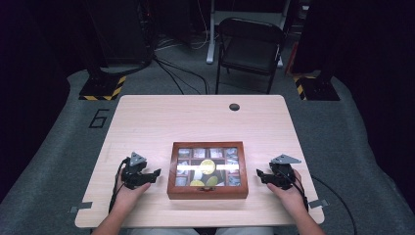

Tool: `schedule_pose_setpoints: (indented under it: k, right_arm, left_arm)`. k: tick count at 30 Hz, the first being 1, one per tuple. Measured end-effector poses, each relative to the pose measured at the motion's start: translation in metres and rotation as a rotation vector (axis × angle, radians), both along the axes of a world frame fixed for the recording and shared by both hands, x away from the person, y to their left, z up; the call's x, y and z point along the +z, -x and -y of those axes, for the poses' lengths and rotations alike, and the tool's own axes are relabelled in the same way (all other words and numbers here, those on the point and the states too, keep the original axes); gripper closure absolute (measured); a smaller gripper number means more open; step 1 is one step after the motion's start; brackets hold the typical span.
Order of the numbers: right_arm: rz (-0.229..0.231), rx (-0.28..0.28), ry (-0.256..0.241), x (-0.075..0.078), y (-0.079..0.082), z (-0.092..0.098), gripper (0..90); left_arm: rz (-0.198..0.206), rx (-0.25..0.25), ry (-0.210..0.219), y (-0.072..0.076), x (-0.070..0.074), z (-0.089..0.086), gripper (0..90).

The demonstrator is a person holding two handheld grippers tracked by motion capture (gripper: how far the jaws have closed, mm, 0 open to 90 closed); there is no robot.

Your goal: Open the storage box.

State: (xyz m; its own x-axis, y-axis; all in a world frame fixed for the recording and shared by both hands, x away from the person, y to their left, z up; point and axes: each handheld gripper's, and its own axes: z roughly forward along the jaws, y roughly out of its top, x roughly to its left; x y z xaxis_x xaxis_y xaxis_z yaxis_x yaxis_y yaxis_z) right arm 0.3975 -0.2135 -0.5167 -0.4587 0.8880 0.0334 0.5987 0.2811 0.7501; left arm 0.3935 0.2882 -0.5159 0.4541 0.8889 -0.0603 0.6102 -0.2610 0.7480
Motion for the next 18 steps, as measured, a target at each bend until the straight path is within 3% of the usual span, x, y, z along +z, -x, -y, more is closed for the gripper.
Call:
schedule_pose_setpoints:
  k: [5,11,16,18]
  right_arm:
    - [0.006,0.016,-0.004,0.005,0.004,-0.001,35.9]
    - [-0.001,0.03,-0.065,0.011,0.01,-0.002,37.1]
    - [0.017,0.047,-0.054,0.022,0.014,-0.004,37.0]
    - [0.014,0.065,-0.05,0.026,0.015,-0.005,37.0]
  left_arm:
    - [-0.007,-0.003,0.042,0.003,0.005,0.0,33.6]
    - [-0.011,-0.006,0.043,0.005,0.011,-0.001,34.2]
    - [-0.024,-0.004,0.056,0.01,0.02,0.001,34.9]
    - [-0.024,-0.012,0.04,0.011,0.025,0.002,34.9]
